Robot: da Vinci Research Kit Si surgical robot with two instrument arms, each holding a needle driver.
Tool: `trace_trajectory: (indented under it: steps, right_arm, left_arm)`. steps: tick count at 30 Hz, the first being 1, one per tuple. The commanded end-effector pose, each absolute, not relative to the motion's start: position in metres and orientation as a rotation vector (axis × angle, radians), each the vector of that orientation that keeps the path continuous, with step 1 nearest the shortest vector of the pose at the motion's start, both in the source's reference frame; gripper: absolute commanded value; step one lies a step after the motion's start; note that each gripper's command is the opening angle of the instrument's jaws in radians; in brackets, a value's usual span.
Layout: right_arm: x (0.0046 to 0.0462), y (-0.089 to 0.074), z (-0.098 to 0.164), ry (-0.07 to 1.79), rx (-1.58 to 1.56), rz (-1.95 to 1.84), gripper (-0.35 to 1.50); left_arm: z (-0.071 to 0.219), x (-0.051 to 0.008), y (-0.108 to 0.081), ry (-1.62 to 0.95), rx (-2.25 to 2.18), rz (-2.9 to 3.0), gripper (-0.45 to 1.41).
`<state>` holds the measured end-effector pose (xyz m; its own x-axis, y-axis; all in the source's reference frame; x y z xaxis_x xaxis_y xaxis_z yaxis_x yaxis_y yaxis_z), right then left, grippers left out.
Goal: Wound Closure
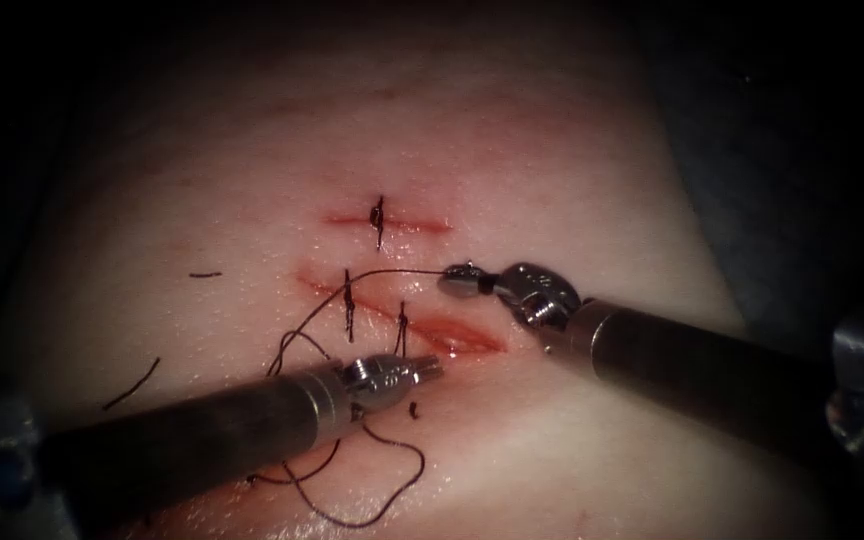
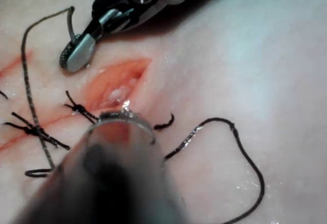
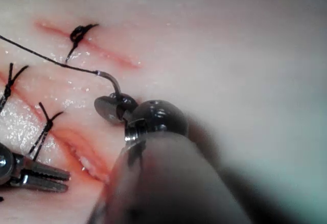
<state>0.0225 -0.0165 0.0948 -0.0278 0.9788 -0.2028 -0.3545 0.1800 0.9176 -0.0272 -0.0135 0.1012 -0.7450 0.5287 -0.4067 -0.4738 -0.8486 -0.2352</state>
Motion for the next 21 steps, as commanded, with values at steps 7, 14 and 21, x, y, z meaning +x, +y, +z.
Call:
trace_trajectory:
  steps: [7,14,21]
  right_arm:
    - [0.0239,-0.0158,0.0956,1.036,1.026,1.377,-0.35]
    - [0.0244,-0.016,0.0958,1.036,1.191,1.398,-0.35]
    - [0.0262,-0.0197,0.0953,0.997,1.41,1.349,-0.35]
  left_arm:
    - [0.1016,-0.0275,-0.0135,-0.161,-0.634,2.516,-0.1]
    - [0.1013,-0.0274,-0.0135,-0.163,-0.633,2.515,-0.1]
    - [0.1011,-0.0269,-0.0133,-0.171,-0.636,2.517,-0.1]
